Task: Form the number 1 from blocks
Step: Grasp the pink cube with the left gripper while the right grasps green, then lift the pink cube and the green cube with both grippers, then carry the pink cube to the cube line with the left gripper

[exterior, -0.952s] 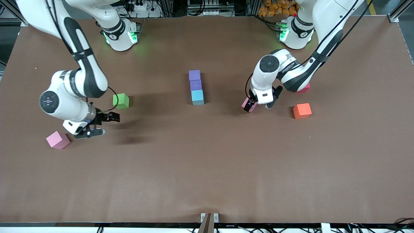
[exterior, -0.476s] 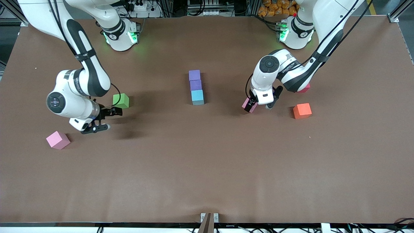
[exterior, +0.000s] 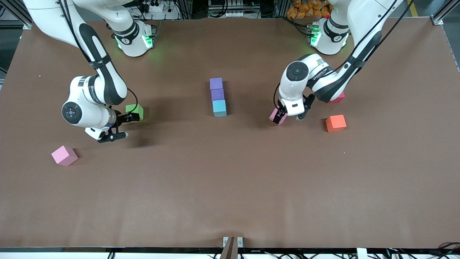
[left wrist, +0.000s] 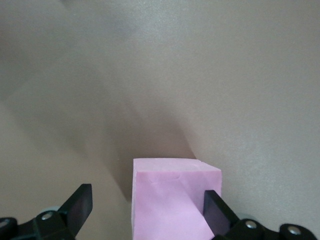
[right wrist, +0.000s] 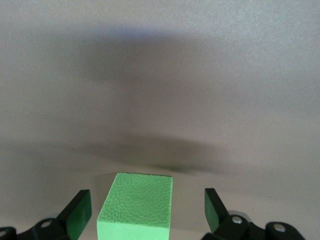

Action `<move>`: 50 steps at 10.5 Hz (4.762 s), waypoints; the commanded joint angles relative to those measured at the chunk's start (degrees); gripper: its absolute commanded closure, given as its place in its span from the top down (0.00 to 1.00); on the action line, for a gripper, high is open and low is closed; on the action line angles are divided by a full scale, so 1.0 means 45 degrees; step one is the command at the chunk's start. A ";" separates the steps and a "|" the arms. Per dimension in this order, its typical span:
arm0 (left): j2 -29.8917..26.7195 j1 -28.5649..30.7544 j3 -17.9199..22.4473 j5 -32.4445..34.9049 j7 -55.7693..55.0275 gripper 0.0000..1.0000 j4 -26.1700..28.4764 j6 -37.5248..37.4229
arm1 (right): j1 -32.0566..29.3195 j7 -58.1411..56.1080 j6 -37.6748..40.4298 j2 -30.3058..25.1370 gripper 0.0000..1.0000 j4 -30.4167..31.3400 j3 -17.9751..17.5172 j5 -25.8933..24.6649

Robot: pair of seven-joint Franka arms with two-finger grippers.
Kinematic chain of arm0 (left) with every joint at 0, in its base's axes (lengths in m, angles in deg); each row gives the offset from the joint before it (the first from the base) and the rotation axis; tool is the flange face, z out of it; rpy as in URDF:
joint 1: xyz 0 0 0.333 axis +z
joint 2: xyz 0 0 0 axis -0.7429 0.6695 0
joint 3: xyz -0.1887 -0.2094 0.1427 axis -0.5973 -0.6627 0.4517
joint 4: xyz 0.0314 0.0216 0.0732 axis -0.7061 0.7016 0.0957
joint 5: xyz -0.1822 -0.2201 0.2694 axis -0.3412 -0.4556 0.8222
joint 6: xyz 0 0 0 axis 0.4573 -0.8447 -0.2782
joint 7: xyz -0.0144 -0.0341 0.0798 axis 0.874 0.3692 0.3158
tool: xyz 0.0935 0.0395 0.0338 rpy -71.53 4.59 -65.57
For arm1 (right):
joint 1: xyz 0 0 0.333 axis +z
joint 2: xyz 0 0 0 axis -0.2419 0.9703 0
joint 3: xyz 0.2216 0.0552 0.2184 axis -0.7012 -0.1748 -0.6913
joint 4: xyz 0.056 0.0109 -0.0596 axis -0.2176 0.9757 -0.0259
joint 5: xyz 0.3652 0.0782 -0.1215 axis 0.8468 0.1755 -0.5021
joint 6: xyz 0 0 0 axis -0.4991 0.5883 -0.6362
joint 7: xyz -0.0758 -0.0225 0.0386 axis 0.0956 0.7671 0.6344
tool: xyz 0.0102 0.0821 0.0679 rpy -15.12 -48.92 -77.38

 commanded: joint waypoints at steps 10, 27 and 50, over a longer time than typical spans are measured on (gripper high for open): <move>0.0364 0.0040 -0.0671 0.0347 0.0066 1.00 -0.0689 -0.0745 | 0.0373 -0.0220 -0.0063 0.0089 0.97 0.0997 -0.0009 0.0008; 0.1851 -0.0076 -0.0222 0.1363 0.2677 0.00 -0.1603 -0.0744 | 0.1407 0.1979 -0.0043 -0.0536 0.49 -0.2651 0.0440 0.0868; 0.5953 -0.9627 0.4602 -0.0708 0.7664 0.00 -1.0454 -0.2249 | 0.2873 0.8098 -0.1742 0.0285 0.49 -0.3690 0.0440 0.1922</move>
